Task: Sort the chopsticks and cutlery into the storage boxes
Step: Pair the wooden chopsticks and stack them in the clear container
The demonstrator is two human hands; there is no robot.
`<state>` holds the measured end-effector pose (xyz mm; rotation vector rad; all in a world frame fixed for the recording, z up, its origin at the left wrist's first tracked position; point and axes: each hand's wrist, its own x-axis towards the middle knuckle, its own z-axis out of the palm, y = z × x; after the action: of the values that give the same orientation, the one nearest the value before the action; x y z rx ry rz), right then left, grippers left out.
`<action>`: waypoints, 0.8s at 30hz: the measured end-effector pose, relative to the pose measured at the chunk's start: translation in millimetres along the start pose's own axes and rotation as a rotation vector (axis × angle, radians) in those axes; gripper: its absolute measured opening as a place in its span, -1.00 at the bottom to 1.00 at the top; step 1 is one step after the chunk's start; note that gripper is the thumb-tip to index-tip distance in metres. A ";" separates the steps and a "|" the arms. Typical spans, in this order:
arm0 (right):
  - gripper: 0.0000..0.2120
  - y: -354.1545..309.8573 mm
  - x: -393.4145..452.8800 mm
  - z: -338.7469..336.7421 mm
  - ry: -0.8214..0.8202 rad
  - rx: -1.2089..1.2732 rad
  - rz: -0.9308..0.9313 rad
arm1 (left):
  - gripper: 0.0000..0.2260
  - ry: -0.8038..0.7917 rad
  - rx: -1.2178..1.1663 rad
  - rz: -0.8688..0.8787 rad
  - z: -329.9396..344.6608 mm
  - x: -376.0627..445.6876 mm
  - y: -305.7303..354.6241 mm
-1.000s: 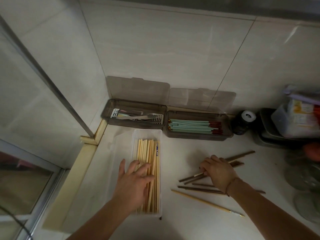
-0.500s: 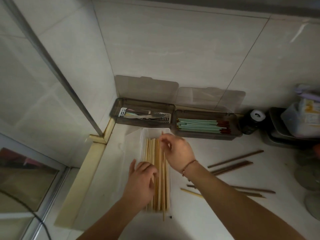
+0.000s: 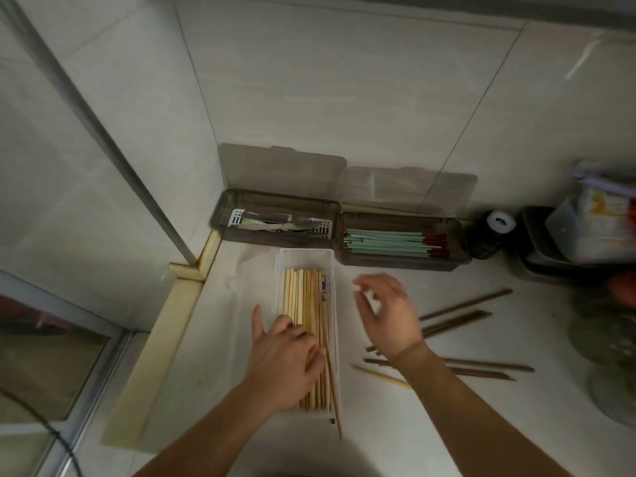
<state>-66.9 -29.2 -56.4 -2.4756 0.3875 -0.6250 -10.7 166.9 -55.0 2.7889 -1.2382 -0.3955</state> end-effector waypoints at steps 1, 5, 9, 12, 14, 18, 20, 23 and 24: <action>-0.86 10.4 -19.9 -10.9 0.026 -0.041 0.023 | -0.49 -0.016 -0.015 -0.010 -2.9 -0.1 0.8; -0.80 51.5 -104.1 -36.5 -0.119 -0.392 0.000 | -0.64 -0.099 -0.133 -0.097 -11.6 5.3 7.3; -0.75 67.8 -140.1 -34.4 -0.185 -0.536 0.000 | -0.69 -0.152 -0.220 -0.204 -12.4 14.2 14.7; -0.75 66.1 -143.5 -26.9 -0.142 -0.530 0.035 | -0.70 -0.192 -0.301 -0.279 -14.3 20.0 18.1; -0.74 61.7 -143.4 -25.8 -0.109 -0.522 0.069 | -0.71 -0.188 -0.324 -0.315 -17.8 21.1 18.9; -0.73 46.9 -137.2 -37.2 -0.014 -0.385 0.159 | -0.67 -0.083 -0.273 -0.364 -26.6 25.0 20.0; -0.76 36.8 -128.7 -43.8 0.001 -0.260 0.204 | -0.66 -0.070 -0.211 -0.383 -27.9 31.9 22.5; -0.90 20.7 -111.0 -50.5 0.032 -0.059 0.252 | -0.70 -0.079 -0.097 -0.379 -25.1 43.1 27.8; -0.95 14.5 -104.6 -51.8 0.047 0.020 0.260 | -0.72 -0.080 -0.063 -0.369 -23.7 45.1 28.8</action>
<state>-184.1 -22.4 -62.9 -2.3418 0.7047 -0.5757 3.7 113.1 -36.8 2.9674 -0.7006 -0.5609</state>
